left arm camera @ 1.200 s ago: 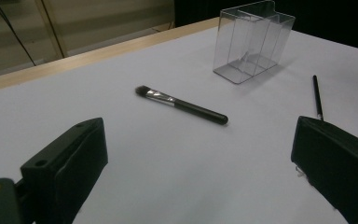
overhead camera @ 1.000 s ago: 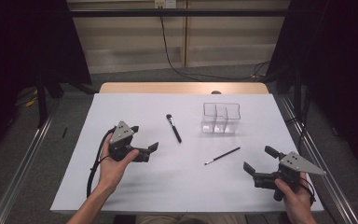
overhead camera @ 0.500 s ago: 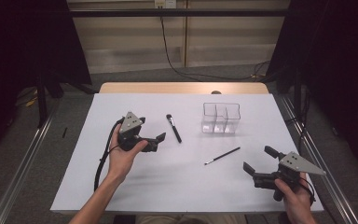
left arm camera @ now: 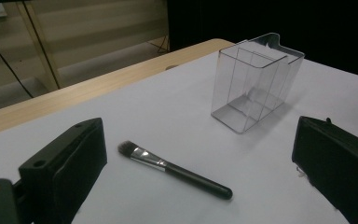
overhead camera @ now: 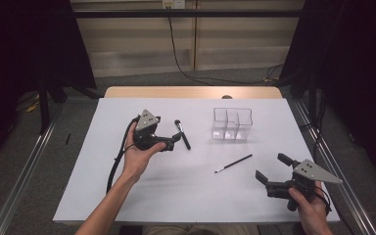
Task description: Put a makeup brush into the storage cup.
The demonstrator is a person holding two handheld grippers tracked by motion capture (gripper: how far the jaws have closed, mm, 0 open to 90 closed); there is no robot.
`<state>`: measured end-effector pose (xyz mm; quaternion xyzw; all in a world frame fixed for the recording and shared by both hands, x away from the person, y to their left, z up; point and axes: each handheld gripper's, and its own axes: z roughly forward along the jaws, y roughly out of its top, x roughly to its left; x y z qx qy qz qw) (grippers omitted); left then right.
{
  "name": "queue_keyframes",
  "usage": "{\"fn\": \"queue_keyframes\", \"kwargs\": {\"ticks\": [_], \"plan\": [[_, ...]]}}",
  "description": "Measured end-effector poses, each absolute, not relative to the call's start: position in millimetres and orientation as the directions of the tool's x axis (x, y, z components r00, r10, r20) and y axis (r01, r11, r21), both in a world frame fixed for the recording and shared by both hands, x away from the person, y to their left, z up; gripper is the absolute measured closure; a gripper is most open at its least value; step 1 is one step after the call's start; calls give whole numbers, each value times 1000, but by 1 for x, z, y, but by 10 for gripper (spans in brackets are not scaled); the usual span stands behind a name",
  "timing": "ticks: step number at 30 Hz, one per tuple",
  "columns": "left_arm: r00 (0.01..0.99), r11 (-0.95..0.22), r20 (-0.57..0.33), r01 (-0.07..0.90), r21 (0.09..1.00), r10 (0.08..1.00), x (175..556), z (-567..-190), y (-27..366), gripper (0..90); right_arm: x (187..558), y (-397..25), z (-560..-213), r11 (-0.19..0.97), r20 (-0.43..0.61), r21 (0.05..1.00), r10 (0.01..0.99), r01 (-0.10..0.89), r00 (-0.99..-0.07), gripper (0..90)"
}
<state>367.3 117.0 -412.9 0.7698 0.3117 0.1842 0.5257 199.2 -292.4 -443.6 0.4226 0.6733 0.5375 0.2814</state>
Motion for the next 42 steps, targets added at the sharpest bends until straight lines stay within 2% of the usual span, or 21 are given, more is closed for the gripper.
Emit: {"fn": "queue_keyframes", "kwargs": {"ticks": [16, 22, 26, 29, 36, 42], "plan": [[735, -246, -82, 327, 912, 673, 394, -416, 100, 51, 199, -292, -444, 65, 75, 962, 870, 265, -487, 0], [731, -272, -68, 337, 902, 679, 401, -420, 91, 48, 199, -293, -444, 68, 73, 962, 869, 264, -490, 0], [728, -308, -25, 320, 896, 685, 405, -422, 85, 46, 199, -293, -444, 69, 73, 962, 868, 264, -491, 0], [725, -295, -53, 345, 891, 687, 410, -424, 83, 34, 199, -293, -444, 72, 71, 962, 867, 265, -493, 0], [717, -330, -33, 361, 872, 696, 417, -427, 78, 34, 200, -292, -444, 71, 71, 962, 868, 265, -491, 0], [702, -327, -74, 419, 847, 708, 423, -434, 73, 58, 199, -292, -444, 69, 73, 962, 868, 265, -492, 0]]}}
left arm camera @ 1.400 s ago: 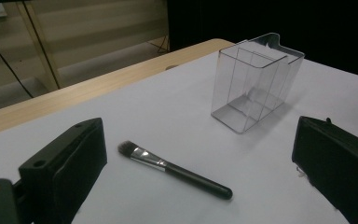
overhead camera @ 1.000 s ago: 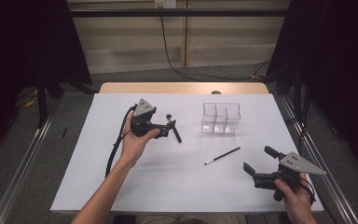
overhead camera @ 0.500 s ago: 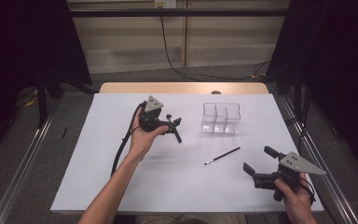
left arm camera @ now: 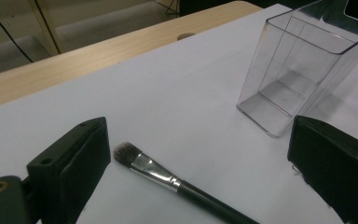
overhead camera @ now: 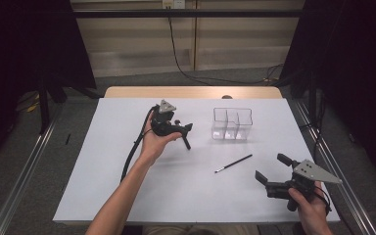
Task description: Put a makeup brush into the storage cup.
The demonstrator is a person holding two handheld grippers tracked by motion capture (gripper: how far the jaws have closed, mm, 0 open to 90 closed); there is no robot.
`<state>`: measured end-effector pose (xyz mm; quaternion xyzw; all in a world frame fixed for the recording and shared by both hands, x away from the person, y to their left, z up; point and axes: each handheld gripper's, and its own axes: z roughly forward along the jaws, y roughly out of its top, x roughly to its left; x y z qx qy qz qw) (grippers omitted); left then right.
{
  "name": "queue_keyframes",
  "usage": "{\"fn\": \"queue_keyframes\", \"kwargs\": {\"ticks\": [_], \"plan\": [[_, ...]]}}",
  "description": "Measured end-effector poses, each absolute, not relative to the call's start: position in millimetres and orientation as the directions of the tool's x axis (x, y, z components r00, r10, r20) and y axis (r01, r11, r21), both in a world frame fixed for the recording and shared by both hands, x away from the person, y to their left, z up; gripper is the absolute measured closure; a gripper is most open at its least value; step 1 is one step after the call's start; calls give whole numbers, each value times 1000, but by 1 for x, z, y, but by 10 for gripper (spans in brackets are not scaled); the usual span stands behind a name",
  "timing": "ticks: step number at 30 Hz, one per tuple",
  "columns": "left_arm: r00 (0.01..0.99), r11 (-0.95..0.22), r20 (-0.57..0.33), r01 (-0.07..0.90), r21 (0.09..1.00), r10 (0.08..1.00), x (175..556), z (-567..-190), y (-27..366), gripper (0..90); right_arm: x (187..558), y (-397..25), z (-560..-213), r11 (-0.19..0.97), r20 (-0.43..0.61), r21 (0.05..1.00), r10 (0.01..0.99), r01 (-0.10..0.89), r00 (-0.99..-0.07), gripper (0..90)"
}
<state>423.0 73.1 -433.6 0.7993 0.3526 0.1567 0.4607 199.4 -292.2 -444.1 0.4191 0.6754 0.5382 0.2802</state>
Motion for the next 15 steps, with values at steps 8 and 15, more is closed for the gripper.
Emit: {"fn": "queue_keyframes", "kwargs": {"ticks": [8, 15], "plan": [[691, -351, -79, 458, 817, 718, 432, -438, 75, 81, 200, -292, -444, 69, 74, 961, 867, 266, -492, 0], [682, -390, -80, 505, 770, 727, 441, -438, 76, 81, 199, -293, -444, 69, 76, 961, 867, 269, -492, 0]]}}
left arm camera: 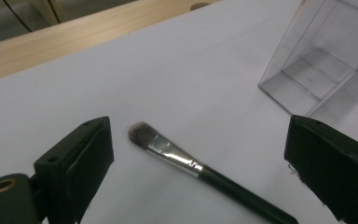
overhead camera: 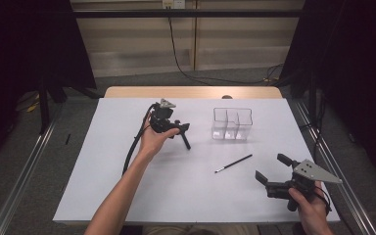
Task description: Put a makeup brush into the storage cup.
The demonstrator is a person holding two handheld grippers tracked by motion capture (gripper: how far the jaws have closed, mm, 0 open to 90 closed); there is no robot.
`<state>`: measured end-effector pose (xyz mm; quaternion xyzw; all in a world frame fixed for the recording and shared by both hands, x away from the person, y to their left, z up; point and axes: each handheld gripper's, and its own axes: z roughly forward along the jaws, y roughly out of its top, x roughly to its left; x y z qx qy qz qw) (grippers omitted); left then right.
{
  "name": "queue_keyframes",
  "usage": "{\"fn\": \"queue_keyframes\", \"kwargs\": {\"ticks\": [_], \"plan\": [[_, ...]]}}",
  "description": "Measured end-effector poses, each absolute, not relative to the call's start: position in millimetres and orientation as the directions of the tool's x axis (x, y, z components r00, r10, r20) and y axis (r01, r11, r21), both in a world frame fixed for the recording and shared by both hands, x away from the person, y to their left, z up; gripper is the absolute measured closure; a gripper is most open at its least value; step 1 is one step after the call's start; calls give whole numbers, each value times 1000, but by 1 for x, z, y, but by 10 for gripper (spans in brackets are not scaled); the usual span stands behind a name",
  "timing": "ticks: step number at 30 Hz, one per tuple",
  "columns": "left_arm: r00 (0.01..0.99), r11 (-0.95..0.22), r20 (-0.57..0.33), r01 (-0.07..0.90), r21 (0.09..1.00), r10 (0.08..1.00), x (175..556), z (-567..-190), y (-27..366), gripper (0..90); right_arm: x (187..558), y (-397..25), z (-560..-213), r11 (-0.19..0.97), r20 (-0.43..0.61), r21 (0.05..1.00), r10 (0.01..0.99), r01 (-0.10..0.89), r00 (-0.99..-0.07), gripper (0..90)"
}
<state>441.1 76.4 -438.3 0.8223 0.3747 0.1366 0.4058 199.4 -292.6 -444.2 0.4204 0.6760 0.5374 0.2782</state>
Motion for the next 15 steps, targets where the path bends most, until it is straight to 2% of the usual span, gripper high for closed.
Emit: {"fn": "queue_keyframes", "kwargs": {"ticks": [4, 8, 9, 15], "plan": [[674, -428, -70, 542, 724, 736, 446, -441, 76, 86, 200, -292, -445, 72, 74, 960, 866, 270, -495, 0], [657, -418, -107, 588, 692, 746, 449, -445, 70, 105, 200, -292, -445, 74, 74, 959, 865, 272, -496, 0], [671, -456, -79, 581, 675, 738, 450, -445, 70, 106, 200, -292, -445, 75, 74, 959, 865, 272, -496, 0], [655, -482, -76, 624, 616, 752, 455, -446, 60, 122, 201, -291, -445, 75, 75, 959, 863, 274, -499, 0]]}}
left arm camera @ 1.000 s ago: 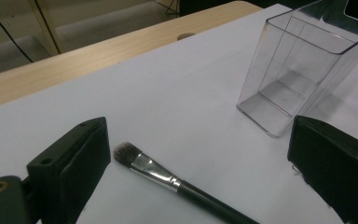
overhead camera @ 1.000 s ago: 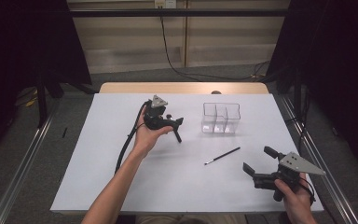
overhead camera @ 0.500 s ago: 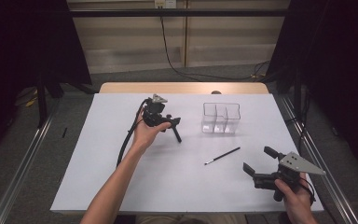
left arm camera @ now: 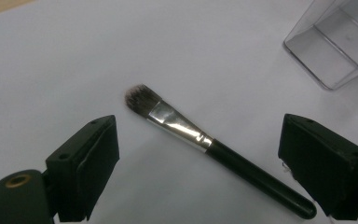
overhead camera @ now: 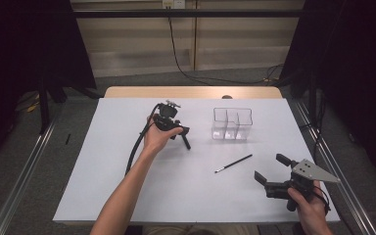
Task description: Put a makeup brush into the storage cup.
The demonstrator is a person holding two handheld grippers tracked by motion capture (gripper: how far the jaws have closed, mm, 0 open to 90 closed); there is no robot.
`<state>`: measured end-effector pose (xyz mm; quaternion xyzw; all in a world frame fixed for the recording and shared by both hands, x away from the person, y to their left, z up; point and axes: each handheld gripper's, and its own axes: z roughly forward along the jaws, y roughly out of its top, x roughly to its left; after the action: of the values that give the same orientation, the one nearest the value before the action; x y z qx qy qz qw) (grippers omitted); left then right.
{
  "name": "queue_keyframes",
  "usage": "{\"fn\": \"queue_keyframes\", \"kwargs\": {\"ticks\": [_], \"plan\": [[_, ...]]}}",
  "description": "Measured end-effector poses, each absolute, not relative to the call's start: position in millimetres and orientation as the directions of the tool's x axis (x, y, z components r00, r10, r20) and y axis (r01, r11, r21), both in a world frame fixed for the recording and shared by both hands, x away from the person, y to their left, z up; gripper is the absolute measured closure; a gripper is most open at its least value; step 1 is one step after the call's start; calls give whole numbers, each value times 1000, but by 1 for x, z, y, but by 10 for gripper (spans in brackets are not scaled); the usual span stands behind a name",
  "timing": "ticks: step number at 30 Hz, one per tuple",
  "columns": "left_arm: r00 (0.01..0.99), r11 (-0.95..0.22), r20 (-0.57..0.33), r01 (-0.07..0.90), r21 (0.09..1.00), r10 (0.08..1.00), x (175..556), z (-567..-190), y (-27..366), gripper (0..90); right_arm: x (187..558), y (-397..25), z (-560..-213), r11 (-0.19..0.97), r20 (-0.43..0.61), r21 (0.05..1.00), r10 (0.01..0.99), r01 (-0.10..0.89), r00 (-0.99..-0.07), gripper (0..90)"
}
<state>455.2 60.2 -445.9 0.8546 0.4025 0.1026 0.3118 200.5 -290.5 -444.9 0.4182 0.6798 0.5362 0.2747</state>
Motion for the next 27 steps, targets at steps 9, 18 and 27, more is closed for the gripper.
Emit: {"fn": "queue_keyframes", "kwargs": {"ticks": [9, 18, 27], "plan": [[646, -528, -88, 687, 499, 758, 461, -447, 48, 149, 200, -291, -445, 74, 78, 959, 861, 275, -502, 0], [634, -531, -104, 716, 453, 767, 464, -450, 45, 186, 201, -290, -445, 77, 76, 958, 860, 275, -504, 0], [609, -533, -137, 765, 361, 782, 463, -453, 38, 280, 201, -291, -445, 80, 73, 958, 859, 275, -506, 0]]}}
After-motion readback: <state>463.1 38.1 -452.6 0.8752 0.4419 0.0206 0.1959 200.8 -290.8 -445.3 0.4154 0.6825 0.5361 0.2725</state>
